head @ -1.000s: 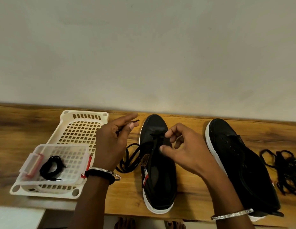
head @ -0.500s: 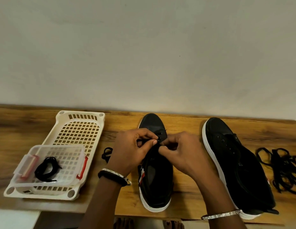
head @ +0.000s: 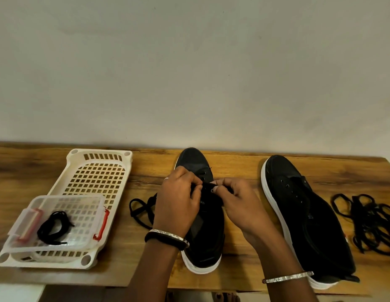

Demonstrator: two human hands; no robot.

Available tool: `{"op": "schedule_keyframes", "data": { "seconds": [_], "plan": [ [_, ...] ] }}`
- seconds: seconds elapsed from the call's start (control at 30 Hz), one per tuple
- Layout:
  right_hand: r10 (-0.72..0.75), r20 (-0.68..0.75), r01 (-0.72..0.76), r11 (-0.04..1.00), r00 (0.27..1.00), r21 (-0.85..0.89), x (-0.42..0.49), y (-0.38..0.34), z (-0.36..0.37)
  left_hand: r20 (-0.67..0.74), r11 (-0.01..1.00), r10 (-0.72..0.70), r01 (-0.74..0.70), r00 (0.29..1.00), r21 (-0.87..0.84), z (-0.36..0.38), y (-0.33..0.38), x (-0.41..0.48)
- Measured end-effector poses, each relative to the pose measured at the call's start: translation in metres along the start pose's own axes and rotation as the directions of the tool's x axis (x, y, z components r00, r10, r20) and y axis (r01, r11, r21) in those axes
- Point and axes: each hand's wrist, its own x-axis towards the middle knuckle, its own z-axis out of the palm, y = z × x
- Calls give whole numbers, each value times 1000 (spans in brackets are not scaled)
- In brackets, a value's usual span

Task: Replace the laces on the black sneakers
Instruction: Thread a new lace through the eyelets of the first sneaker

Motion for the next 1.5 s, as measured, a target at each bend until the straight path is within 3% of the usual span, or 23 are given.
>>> {"op": "schedule_keyframes", "data": {
  "seconds": [0.23,0.77,1.03,1.33,1.5],
  "plan": [
    [50,69,-65,966,996,249,0,3,-3,-14,994,-59,58,998,-98,5,-6,0],
    [124,77,-145,898,989,414,6,10,-7,-69,947,-162,135,984,-292,14,-7,-4],
    [75,-60,-53,952,995,301,8,18,7,-77,947,-168,139,983,-291,11,-10,-2],
    [73,-125,-61,993,989,102,11,16,22,-46,951,-105,87,993,-297,9,-18,-1],
    [195,-167,-118,915,967,385,10,12,15,1,957,-36,35,999,-288,0,-25,0]
  ]
}}
